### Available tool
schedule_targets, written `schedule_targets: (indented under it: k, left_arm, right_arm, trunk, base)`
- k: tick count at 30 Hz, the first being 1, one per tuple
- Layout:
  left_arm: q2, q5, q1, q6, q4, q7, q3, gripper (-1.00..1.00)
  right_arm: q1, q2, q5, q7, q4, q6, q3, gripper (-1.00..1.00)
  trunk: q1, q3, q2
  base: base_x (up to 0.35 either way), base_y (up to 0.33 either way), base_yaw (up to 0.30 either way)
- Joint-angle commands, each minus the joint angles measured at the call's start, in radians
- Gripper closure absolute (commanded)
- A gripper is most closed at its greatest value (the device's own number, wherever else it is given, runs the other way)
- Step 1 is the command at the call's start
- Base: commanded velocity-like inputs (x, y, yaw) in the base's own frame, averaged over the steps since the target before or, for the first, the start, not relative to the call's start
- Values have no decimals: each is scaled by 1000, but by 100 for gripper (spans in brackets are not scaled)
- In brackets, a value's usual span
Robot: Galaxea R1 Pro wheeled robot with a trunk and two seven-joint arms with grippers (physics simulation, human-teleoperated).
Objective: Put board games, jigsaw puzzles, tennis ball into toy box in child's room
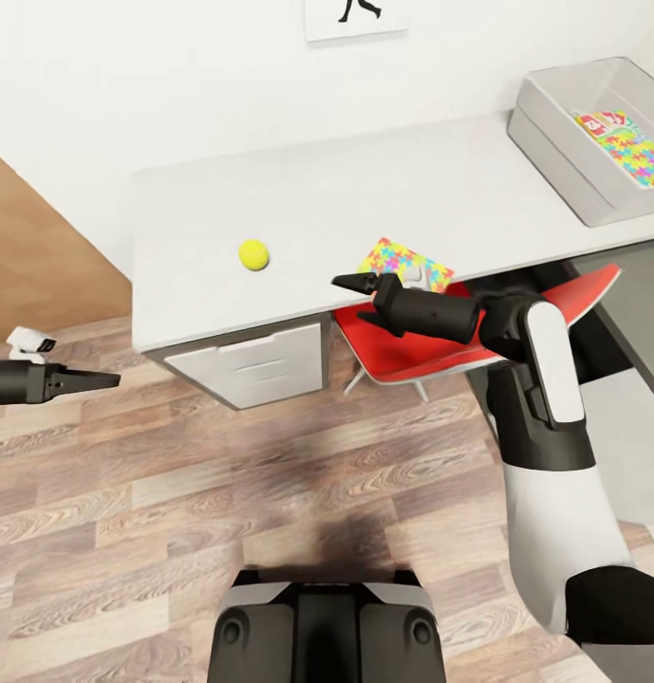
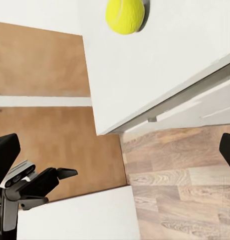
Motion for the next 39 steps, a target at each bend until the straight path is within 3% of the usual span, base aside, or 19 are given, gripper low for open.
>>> schedule_targets:
  k: [1, 10, 18, 26, 34, 38, 39]
  left_arm:
    - [0, 0, 0, 11, 0, -4, -1, -100]
    - [-8, -2, 0, 12, 0, -4, -2, -100]
    - [-12, -2, 0, 12, 1, -4, -3, -100]
    - [-13, -1, 0, 12, 1, -4, -42, -100]
    - [-13, -2, 0, 11, 30, -4, -51, -100]
    - [-12, -3, 0, -4, 81, -4, -51, -100]
    - [-12, -4, 0, -27, 117, -4, -51, -100]
  right_arm:
    - [-1, 1, -8, -10, -1, 2, 0, -100]
    - [7, 4, -9, -11, 0, 1, 4, -100]
    - [90, 73, -8, -11, 9, 4, 13, -100]
    - [262, 82, -7, -8, 10, 7, 12, -100]
    - [405, 77, 1, -11, 43, 8, 12, -100]
    - [506, 68, 22, -13, 82, 8, 15, -100]
    - [550, 66, 60, -14, 95, 8, 16, -100]
  trunk:
    - [0, 0, -2]
    - [0, 15, -2]
    - [0, 28, -2]
    - [0, 42, -2]
    - [0, 55, -2]
    - [0, 61, -2]
    - [0, 63, -2]
  base:
    - [-242, 0, 0]
    - [-69, 50, 0]
    - [-8, 28, 0]
    - [0, 1, 0]
    - [0, 0, 0]
    - [0, 0, 0]
    - [0, 0, 0]
